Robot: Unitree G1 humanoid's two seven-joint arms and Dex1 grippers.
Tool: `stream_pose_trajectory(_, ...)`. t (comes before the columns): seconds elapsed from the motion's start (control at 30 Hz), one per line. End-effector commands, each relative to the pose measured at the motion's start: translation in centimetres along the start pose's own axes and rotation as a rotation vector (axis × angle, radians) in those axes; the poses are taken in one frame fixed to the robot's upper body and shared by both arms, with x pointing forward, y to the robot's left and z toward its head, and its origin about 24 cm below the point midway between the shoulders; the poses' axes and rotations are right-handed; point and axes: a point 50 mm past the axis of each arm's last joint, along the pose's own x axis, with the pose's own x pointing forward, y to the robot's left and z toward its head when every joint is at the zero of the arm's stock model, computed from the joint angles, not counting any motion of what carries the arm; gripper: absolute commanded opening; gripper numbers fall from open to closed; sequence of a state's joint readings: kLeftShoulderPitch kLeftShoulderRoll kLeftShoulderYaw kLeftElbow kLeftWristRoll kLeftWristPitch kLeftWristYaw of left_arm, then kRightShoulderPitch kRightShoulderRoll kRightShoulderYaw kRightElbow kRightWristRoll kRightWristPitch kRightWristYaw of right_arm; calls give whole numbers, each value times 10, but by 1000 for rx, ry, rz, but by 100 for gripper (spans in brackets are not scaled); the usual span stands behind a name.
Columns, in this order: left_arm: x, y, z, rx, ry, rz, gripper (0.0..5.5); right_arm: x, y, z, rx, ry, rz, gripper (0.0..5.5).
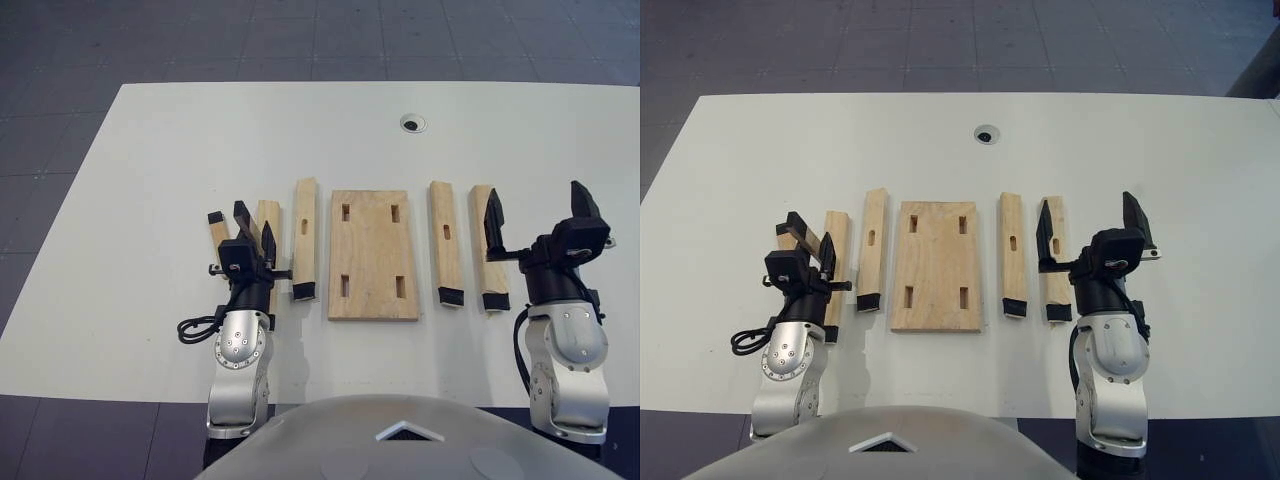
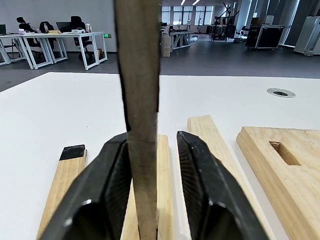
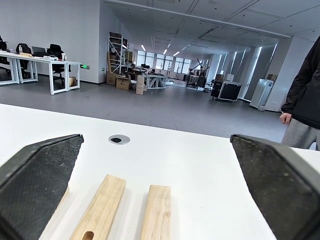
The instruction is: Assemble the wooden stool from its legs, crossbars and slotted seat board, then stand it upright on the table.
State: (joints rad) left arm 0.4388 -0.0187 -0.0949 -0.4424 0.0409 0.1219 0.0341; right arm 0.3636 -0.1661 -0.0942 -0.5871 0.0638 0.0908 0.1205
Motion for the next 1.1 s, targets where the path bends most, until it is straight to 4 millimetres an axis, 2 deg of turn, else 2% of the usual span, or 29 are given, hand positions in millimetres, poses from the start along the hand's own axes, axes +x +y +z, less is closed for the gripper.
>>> stream_pose_trajectory(0.03,0,0,3,-1,-2,-11,223,1,2,-1,11,-2,7,550)
stream_pose_trajectory(0.2,2,5,3,18,8,11,295,1,2,0,9,-5,6,550)
stream_pose_trajectory(0.37,8,14,14,35,-25,46,364,1,2,0,9,-6,5,550)
stream_pose_trajectory(0.43,11,19,21,36,-45,63,395,2,2,0,9,-6,6,550)
stream_pose_trajectory(0.53,12,25,41,23,-91,74,437,1,2,0,10,-6,3,550)
stream_pose_trajectory(0.87,4,13,94,-48,-177,-85,441,2,3,-1,14,-5,-1,550)
stream_pose_trajectory(1.1,47,18,121,-5,-270,-80,441,4,5,-2,21,-11,1,550)
